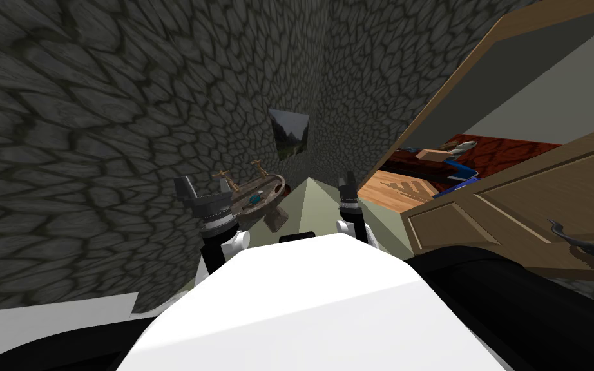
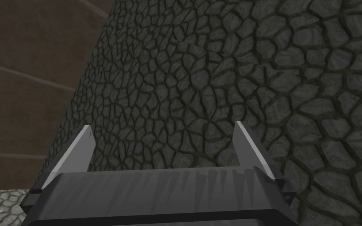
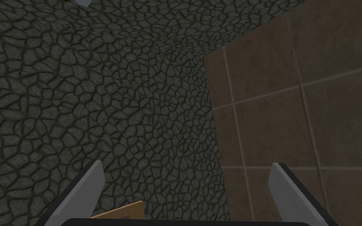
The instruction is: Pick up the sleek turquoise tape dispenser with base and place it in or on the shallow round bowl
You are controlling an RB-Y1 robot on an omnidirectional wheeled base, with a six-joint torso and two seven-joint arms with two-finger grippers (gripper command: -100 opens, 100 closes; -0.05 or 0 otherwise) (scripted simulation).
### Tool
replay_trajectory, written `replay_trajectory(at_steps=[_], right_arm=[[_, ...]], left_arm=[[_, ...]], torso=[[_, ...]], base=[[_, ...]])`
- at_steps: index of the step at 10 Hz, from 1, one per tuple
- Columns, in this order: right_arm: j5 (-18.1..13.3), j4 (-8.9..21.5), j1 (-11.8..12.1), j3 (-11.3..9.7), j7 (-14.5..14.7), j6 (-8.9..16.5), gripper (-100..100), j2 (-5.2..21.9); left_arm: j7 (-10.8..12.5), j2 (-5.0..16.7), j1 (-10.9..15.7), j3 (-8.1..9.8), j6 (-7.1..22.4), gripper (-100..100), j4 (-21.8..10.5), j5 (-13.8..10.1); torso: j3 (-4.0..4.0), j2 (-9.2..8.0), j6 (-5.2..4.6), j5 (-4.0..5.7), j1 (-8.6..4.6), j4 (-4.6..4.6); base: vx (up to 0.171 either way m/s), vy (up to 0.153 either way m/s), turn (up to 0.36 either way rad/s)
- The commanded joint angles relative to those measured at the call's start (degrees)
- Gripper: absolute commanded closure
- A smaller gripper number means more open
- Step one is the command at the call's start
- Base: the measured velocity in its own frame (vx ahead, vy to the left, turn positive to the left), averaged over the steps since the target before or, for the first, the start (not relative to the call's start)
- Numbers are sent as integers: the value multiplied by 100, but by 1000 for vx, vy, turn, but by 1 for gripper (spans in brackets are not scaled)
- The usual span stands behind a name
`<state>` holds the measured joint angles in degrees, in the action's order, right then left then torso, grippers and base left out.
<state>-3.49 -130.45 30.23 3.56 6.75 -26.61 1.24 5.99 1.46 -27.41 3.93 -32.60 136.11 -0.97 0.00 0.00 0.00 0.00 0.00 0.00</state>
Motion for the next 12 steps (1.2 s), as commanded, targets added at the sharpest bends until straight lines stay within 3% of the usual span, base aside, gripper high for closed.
replay_trajectory(at_steps=[1,4,9,12], right_arm=[[0,0,0,0,0,0,0,0],[0,0,0,0,0,0,0,0],[0,0,0,0,0,0,0,0],[0,0,0,0,0,0,0,0]], left_arm=[[56,219,26,3,143,-100,-56,-65],[189,529,84,11,480,-100,-169,-219],[535,1020,227,31,1300,-100,-428,-617],[618,1116,261,37,1545,-100,-485,-712]], torso=[[0,0,0,0,0,0],[5,9,0,0,-1,2],[9,16,0,1,-6,4],[6,10,0,0,-2,3]], base=[[10,-5,8],[22,-9,9],[34,-15,13],[21,-9,7]])
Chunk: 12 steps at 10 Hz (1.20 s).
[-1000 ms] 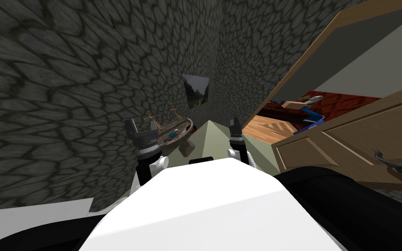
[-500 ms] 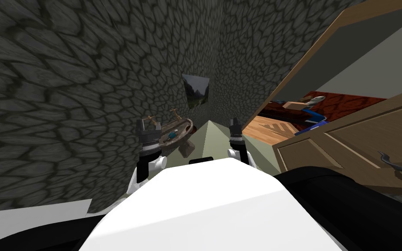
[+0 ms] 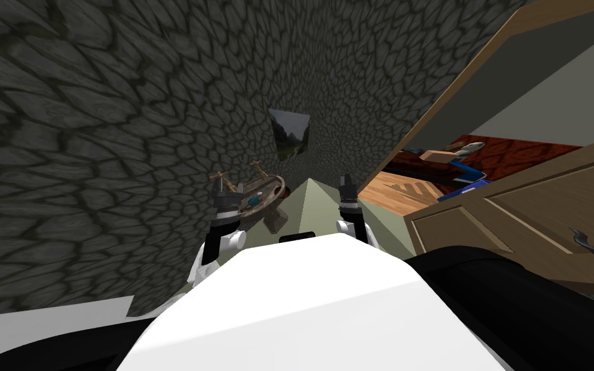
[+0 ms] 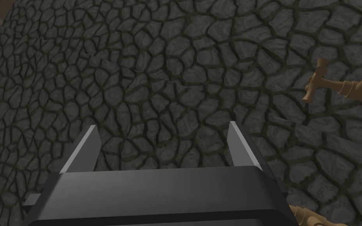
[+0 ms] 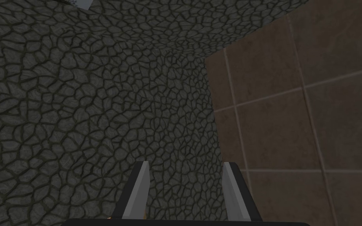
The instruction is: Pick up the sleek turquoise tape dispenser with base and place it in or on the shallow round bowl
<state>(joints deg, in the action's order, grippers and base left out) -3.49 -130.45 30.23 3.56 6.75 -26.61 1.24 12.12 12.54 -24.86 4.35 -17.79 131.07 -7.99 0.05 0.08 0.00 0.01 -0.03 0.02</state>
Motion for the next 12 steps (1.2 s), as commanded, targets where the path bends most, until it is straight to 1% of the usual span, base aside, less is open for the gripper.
replay_trajectory(at_steps=[1,2,3,4,5,6,7,8,9,10,11,12], right_arm=[[0,0,0,0,0,0,0,0],[0,0,0,0,0,0,0,0],[0,0,0,0,0,0,0,0],[0,0,0,0,0,0,0,0],[0,0,0,0,0,0,0,0],[0,0,0,0,0,0,0,0],[0,0,0,0,0,0,0,0],[0,0,0,0,0,0,0,0],[0,0,0,0,0,0,0,0],[0,0,0,0,0,0,0,0],[0,0,0,0,0,0,0,0],[0,0,0,0,0,0,0,0]], left_arm=[[91,105,41,0,277,-100,-39,-110],[181,205,76,6,428,-100,-98,-213],[181,205,76,6,498,-100,-98,-213],[274,309,112,11,721,-100,-157,-320],[370,416,150,17,872,-100,-220,-430],[370,416,150,17,962,-100,-220,-430],[469,527,190,24,1127,-100,-288,-543],[469,527,190,24,1206,-100,-288,-543],[570,643,231,30,1405,-100,-360,-659],[570,643,231,30,1456,-100,-360,-659],[673,762,274,36,1699,-100,-439,-778],[777,887,318,42,1846,-100,-523,-898]], torso=[[0,0,0,0,0,0],[0,1,0,0,-1,0],[3,6,0,0,-2,1],[2,4,0,0,-2,1],[2,3,0,0,0,1],[4,7,0,0,-1,1],[3,5,0,0,0,1],[3,4,0,0,-1,1],[1,2,0,0,-1,1],[1,2,0,0,-1,0],[1,1,0,0,-1,0],[2,3,0,0,-2,1]], base=[[21,-11,12],[37,-19,18],[28,-14,7],[23,-11,13],[40,-15,15],[31,-10,10],[27,-13,11],[20,-11,7],[24,-12,13],[22,-11,7],[28,-16,13],[41,-23,22]])
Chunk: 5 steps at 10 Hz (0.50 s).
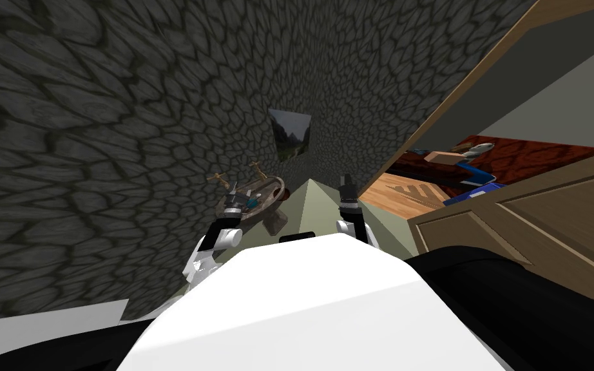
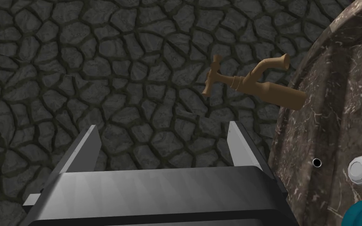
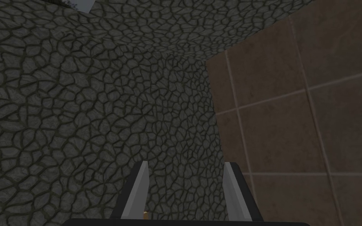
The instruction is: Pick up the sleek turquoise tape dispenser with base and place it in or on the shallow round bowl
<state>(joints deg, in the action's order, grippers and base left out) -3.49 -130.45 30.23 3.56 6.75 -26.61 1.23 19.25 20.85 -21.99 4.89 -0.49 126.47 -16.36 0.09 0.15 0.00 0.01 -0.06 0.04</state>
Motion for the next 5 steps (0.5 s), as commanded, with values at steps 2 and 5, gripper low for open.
replay_trajectory(at_steps=[2,5], right_arm=[[0,0,0,0,0,0,0,0],[0,0,0,0,0,0,0,0]], left_arm=[[169,184,77,-5,463,-100,-153,-183],[380,454,173,7,1014,-100,-351,-427]], torso=[[-1,-2,0,0,1,0],[0,-1,0,0,2,0]], base=[[32,-13,10],[36,-16,14]])
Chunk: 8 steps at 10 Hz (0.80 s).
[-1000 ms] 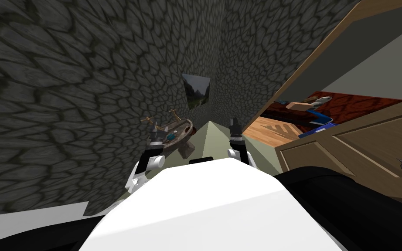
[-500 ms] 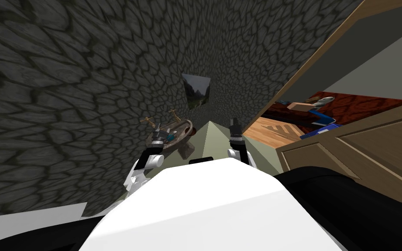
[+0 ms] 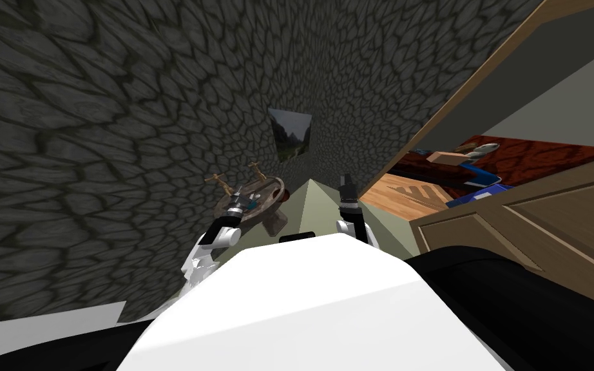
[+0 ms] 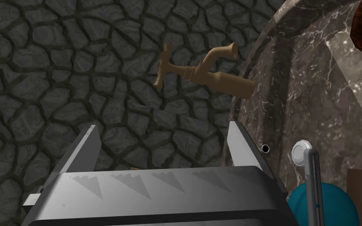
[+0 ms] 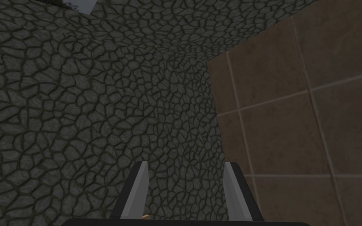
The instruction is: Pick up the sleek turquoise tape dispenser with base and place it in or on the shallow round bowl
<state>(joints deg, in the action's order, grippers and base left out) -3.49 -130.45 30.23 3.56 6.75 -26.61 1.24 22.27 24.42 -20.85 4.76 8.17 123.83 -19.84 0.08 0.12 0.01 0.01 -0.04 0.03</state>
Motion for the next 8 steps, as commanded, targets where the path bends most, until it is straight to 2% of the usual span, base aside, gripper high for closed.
replay_trajectory(at_steps=[1,3,4,5,6,7,8], right_arm=[[0,0,0,0,0,0,0,0],[0,0,0,0,0,0,0,0],[0,0,0,0,0,0,0,0],[0,0,0,0,0,0,0,0],[0,0,0,0,0,0,0,0],[0,0,0,0,0,0,0,0],[0,0,0,0,0,0,0,0]], left_arm=[[78,97,59,19,181,-100,-87,-79],[290,375,159,30,591,-100,-306,-324],[290,375,159,30,727,-100,-306,-324],[394,515,211,36,902,-100,-422,-446],[394,515,211,36,999,-100,-422,-446],[497,653,262,41,1207,-100,-541,-566],[497,653,262,41,1270,-100,-541,-566]], torso=[[0,0,0,0,0,0],[-1,-1,0,0,1,0],[1,2,0,0,-1,0],[0,-1,0,0,0,0],[0,0,-1,0,0,0],[-1,-1,0,0,0,0],[-1,-2,0,0,0,0]], base=[[20,-10,10],[33,-16,17],[29,-15,9],[30,-13,15],[27,-14,4],[27,-15,12],[23,-9,9]])
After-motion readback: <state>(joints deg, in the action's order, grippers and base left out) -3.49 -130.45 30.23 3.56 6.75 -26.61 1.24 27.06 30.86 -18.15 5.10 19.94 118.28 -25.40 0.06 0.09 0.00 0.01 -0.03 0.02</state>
